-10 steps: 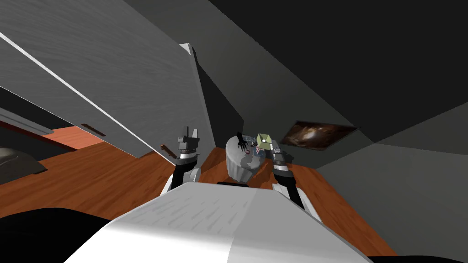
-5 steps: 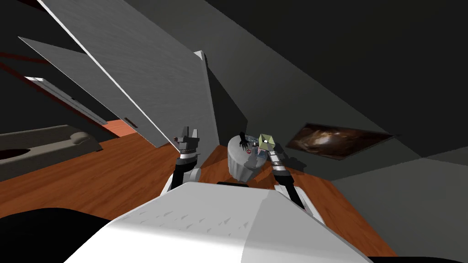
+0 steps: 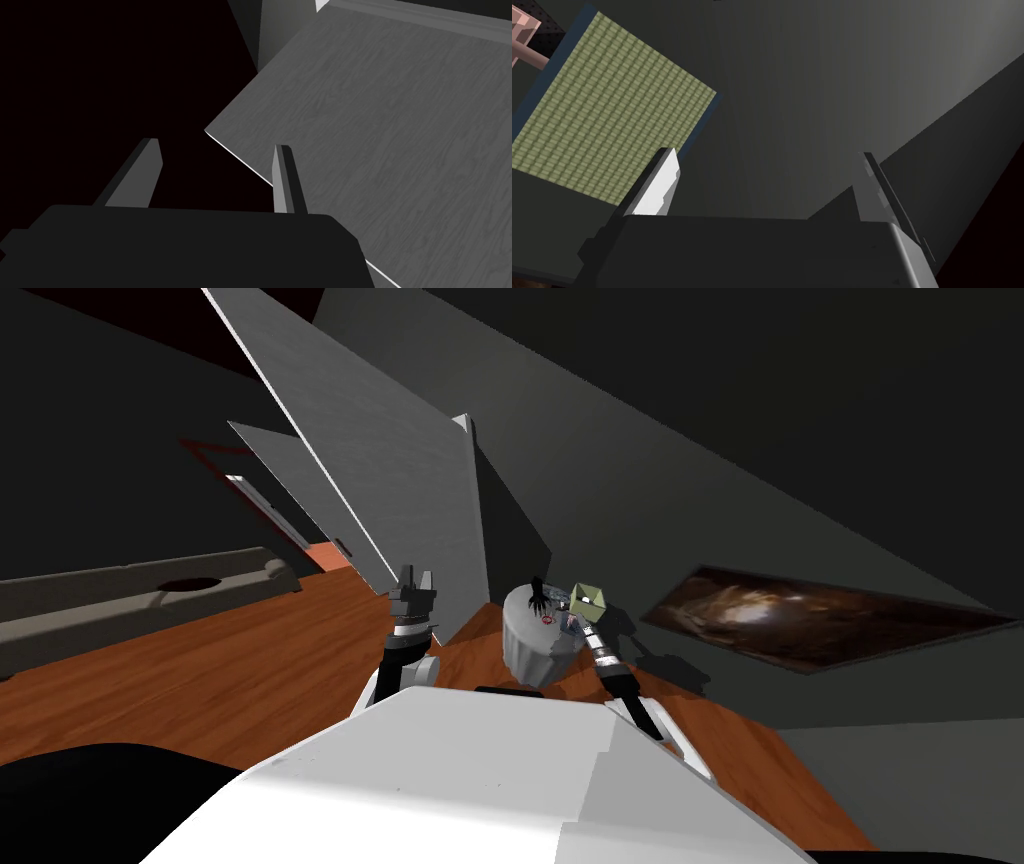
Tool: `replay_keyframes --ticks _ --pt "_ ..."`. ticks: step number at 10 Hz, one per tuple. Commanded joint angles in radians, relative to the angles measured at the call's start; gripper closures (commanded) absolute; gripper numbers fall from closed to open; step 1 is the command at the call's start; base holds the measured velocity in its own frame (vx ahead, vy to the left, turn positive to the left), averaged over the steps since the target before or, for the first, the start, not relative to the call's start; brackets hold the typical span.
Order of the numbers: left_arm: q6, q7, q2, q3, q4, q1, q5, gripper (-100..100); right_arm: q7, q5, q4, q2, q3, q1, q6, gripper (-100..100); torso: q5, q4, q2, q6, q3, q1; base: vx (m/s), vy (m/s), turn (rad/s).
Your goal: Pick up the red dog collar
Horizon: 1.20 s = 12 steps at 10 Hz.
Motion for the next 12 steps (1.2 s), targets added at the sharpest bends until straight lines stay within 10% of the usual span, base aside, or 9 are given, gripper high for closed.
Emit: replay_keyframes --ticks 1,12 --pt "0.000 0.000 0.000 0.000 0.000 0.000 0.000 0 0.000 0.017 0.050 -0.049 0.014 -0.012 0.021 -100 0.000 0.000 0.000 0.000 0.000 0.000 -0.062 -0.063 0.372" --pt "0.000 0.000 0.000 0.000 0.000 0.000 0.000 0 -0.008 0.086 0.324 -0.245 0.103 -0.058 0.081 -100 0.001 -0.001 -0.004 0.000 -0.002 0.003 -0.034 -0.035 0.219"
